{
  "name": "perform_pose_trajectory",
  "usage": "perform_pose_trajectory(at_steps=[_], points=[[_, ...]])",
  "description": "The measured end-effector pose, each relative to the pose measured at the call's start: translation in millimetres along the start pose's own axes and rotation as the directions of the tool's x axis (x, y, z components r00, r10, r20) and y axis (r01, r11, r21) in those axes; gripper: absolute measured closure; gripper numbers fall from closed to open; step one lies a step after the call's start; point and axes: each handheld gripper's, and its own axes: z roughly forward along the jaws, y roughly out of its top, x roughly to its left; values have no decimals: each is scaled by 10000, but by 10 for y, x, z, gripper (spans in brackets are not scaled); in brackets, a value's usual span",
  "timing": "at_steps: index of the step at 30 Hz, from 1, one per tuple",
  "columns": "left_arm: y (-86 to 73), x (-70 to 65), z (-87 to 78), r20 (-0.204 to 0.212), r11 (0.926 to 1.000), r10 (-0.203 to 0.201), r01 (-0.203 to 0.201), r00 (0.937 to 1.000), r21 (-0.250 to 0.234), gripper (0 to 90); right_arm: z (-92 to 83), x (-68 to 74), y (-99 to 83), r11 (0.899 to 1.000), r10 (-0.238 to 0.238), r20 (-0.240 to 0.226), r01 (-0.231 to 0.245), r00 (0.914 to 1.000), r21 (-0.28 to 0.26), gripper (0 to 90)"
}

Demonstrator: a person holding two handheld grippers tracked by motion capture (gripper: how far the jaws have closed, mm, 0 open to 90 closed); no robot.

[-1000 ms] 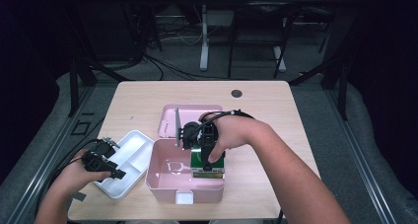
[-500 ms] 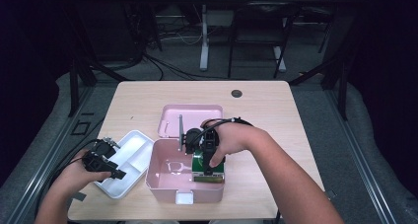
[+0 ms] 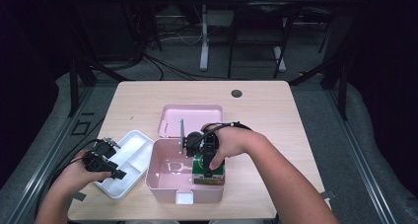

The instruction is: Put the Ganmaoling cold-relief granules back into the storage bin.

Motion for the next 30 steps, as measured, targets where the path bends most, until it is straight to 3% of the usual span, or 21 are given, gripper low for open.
perform_pose_trajectory(at_steps=[30], points=[[1, 7, 8, 0, 10000, -1, 1, 10000, 25, 481, 315, -59, 10, 9997, 199, -89, -197, 9998, 164, 157]])
